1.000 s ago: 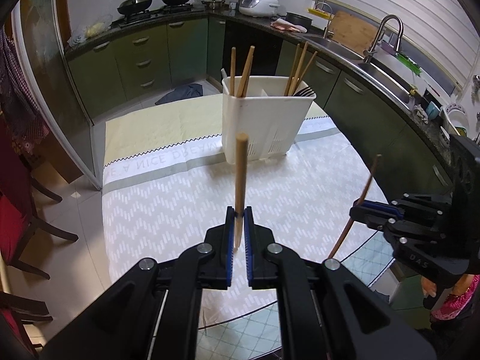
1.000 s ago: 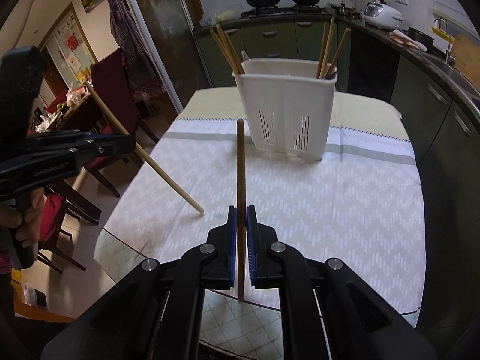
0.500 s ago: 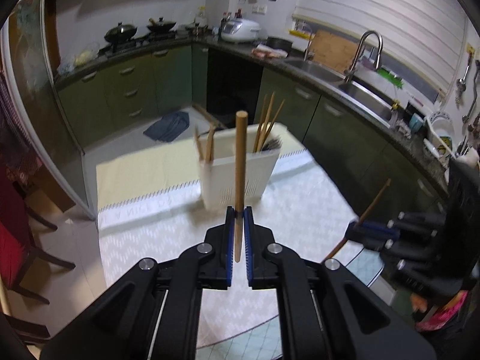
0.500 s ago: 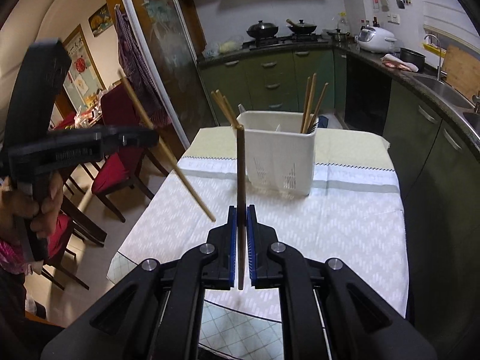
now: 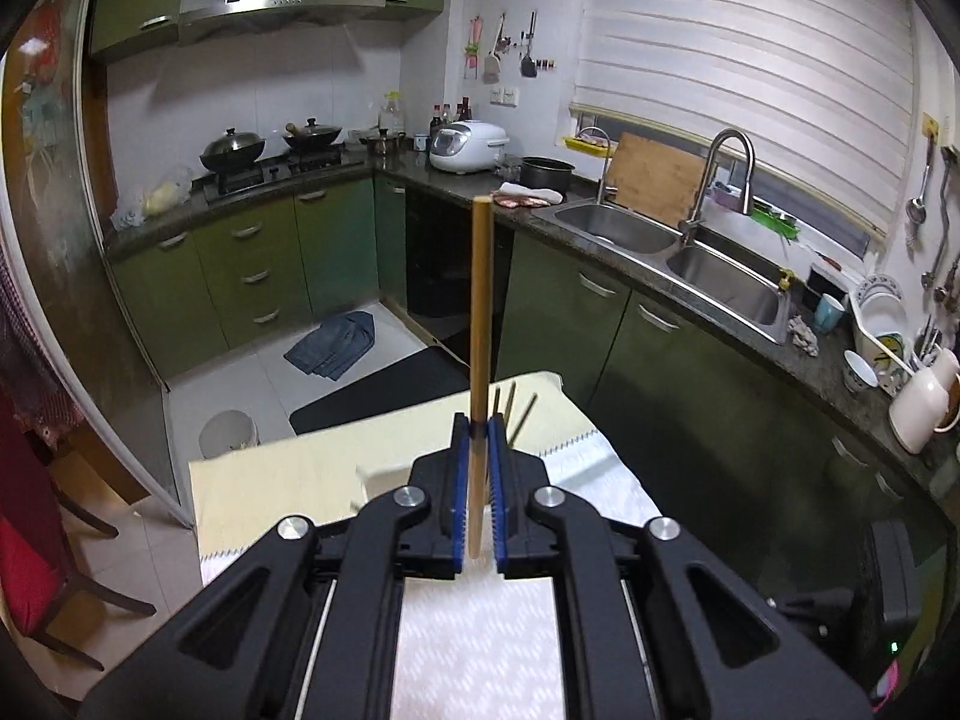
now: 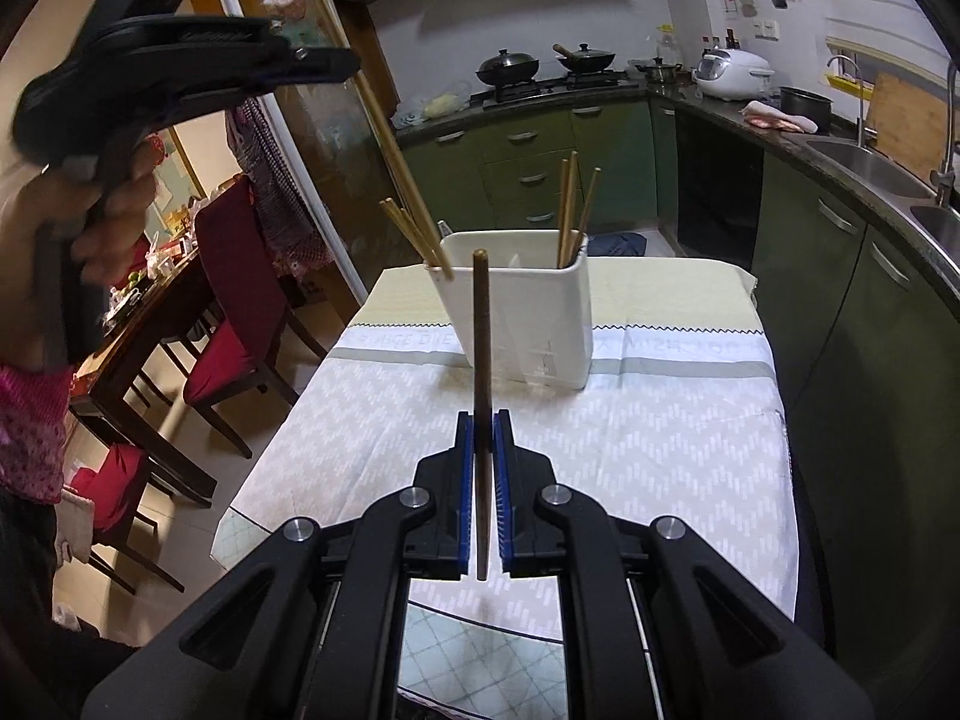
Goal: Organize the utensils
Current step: 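Lift both held chopsticks upright and carry them above the white holder, then lower the chopsticks into the holder and open both grippers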
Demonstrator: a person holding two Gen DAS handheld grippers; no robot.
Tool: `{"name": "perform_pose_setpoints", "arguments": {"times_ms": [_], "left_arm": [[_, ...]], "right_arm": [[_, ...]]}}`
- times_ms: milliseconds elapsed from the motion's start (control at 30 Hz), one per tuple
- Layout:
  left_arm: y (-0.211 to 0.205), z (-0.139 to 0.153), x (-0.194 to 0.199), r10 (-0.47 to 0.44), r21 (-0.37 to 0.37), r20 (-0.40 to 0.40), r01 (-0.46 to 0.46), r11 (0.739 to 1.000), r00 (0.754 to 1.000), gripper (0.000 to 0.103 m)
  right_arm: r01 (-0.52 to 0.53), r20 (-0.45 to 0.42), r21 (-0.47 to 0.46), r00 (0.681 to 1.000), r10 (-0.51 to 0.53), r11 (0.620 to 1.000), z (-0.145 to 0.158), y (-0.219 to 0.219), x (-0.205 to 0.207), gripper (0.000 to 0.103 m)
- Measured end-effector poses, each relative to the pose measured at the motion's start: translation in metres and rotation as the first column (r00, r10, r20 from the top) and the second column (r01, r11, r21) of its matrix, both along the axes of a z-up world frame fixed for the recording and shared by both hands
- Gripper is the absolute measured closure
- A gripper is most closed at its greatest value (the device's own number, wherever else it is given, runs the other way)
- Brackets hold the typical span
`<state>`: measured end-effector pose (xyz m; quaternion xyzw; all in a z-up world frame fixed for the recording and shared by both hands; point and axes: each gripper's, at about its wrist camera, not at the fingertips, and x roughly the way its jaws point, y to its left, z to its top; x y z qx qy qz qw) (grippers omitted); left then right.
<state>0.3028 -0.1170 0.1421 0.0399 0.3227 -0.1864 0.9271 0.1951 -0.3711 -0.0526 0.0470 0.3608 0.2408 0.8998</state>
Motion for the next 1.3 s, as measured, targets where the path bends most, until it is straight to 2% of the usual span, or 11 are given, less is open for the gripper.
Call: {"name": "perform_pose_setpoints", "arguments": {"times_ms": [267,367,533,667,833,867,900,967,1033,1133,1300], "left_arm": [[-0.009,0.001,0.038,0.061,0.022,0.051,-0.062,0.998,0.997,0.097],[-0.006,-0.006,0.052,0.083,0.032,0.041,-0.084,0.996,0.996,0.097],[-0.006,-0.031,0.069,0.102,0.078,-0.006,-0.101,0.992,0.995,0.097],[-0.008,-0.062,0.08,0.113,0.125,-0.065,-0.104,0.987,0.991,0.097],[-0.005,-0.087,0.082,0.116,0.132,-0.121,-0.1,0.986,0.986,0.095],[-0.003,-0.088,0.081,0.116,0.124,-0.126,-0.101,0.987,0.985,0.087],[-0.001,-0.087,0.079,0.115,0.115,-0.127,-0.1,0.988,0.985,0.072],[0.005,-0.08,0.07,0.11,0.084,-0.105,-0.101,0.991,0.988,0.057],[0.012,-0.069,0.052,0.096,0.055,-0.061,-0.093,0.994,0.993,0.056],[0.021,-0.056,0.02,0.08,0.028,-0.008,-0.079,0.996,0.997,0.046],[0.038,-0.051,-0.027,0.074,0.041,0.072,-0.077,0.996,0.995,0.045]], "right_arm": [[0.012,-0.013,0.02,1.0,-0.011,1.0,-0.008,-0.02,0.004,0.096],[0.014,-0.018,0.025,1.0,-0.014,1.0,-0.011,-0.024,0.005,0.096],[0.012,-0.018,0.03,1.0,-0.012,0.999,-0.012,-0.025,0.006,0.096],[0.009,-0.009,0.03,1.0,-0.008,0.999,-0.008,-0.023,0.005,0.096],[0.009,0.017,0.029,1.0,-0.009,1.0,0.005,-0.019,0.005,0.096],[0.008,0.024,0.032,1.0,-0.009,0.999,0.008,-0.019,0.005,0.096],[0.009,0.036,0.037,0.999,-0.01,0.999,0.013,-0.018,0.007,0.096],[0.009,0.062,0.049,0.998,-0.012,0.999,0.024,-0.016,0.01,0.096],[0.011,0.089,0.064,0.996,-0.017,0.998,0.037,-0.014,0.016,0.096],[0.03,0.157,0.09,0.987,-0.044,0.996,0.064,-0.007,0.034,0.096],[0.066,0.237,0.124,0.967,-0.094,0.99,0.099,0.007,0.068,0.096]]}}
